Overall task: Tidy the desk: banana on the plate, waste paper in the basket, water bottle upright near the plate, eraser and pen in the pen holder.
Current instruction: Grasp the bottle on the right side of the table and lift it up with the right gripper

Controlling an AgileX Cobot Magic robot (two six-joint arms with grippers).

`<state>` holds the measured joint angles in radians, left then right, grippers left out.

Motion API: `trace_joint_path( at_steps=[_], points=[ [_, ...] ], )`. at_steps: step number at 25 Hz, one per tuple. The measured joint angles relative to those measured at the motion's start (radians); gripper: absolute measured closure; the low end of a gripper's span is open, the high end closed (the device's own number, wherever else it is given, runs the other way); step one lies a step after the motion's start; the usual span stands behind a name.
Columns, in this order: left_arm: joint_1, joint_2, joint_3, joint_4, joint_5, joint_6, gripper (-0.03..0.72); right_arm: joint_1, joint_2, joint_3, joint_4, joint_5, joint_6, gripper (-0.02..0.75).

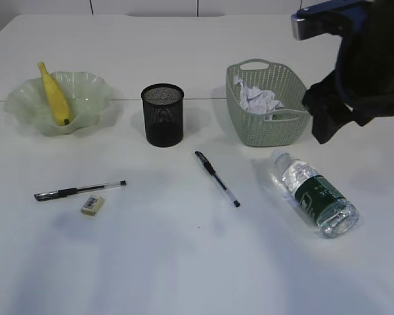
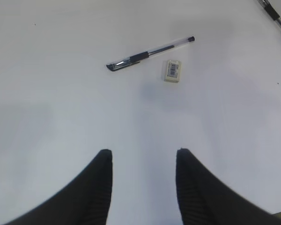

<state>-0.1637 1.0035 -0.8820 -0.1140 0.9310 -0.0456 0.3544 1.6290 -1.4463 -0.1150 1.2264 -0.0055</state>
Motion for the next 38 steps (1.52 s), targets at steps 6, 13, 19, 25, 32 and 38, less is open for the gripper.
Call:
trace_joint_path(
  at_steps=[6,13,19,25,32,38],
  points=[
    [0.0,0.0,0.0,0.0,0.001,0.0,0.369,0.0,0.192,-0.085,-0.006,0.0,-0.032,0.169],
    [0.0,0.0,0.0,0.0,0.001,0.0,0.369,-0.028,0.351,-0.145,0.01,-0.002,-0.079,0.162],
    [0.0,0.0,0.0,0.0,-0.008,0.0,0.369,-0.092,0.412,-0.197,0.035,-0.004,-0.102,0.162],
    [0.0,0.0,0.0,0.0,-0.025,0.0,0.369,-0.105,0.457,-0.222,0.053,-0.005,-0.135,0.143],
    [0.0,0.0,0.0,0.0,-0.03,0.0,0.369,-0.105,0.496,-0.231,0.061,-0.017,-0.138,0.141],
    [0.0,0.0,0.0,0.0,-0.031,0.0,0.369,-0.105,0.5,-0.261,0.061,-0.036,-0.139,0.14]
  ],
)
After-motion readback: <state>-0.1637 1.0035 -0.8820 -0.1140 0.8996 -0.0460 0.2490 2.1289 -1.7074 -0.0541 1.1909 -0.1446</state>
